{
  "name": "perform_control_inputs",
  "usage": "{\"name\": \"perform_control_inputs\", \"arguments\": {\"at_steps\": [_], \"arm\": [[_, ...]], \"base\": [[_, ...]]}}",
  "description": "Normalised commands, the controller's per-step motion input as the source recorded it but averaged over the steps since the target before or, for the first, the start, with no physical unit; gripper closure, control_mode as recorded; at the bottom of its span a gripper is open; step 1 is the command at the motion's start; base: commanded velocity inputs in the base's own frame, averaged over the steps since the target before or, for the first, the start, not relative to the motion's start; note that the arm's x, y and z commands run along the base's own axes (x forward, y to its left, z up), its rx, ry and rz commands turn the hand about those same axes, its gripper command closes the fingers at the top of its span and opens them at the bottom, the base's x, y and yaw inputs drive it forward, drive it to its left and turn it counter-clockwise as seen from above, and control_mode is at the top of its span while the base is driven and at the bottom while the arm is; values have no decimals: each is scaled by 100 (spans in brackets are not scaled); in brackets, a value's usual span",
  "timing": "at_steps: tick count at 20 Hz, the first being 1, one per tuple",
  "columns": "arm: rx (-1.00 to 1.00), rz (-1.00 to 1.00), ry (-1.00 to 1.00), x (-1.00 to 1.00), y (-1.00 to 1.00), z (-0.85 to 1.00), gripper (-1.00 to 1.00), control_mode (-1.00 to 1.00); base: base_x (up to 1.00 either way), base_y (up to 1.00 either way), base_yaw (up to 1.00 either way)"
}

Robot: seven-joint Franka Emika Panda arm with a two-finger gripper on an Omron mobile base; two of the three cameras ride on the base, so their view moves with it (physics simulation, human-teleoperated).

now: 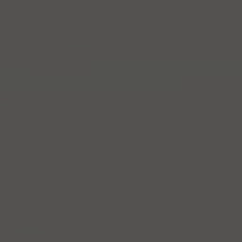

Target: Take the bell pepper and kiwi from the highest rack and move them to the second highest rack where the peach and mushroom are located, to maximize freezer space. Close the freezer door after rearranging.

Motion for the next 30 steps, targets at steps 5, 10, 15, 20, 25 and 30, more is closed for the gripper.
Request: {"name": "perform_control_inputs", "arguments": {"at_steps": [5, 10, 15, 20, 25, 30], "arm": [[0, 0, 0, 0, 0, 0, -100, 100], [0, 0, 0, 0, 0, 0, -100, 100], [0, 0, 0, 0, 0, 0, -100, 100], [0, 0, 0, 0, 0, 0, -100, 100], [0, 0, 0, 0, 0, 0, -100, 100], [3, -1, 0, 8, 0, 0, -100, -100]], "base": [[32, 56, -47], [55, 6, -26], [52, 1, -16], [50, 0, -5], [49, 0, -3], [33, 0, -2]]}}
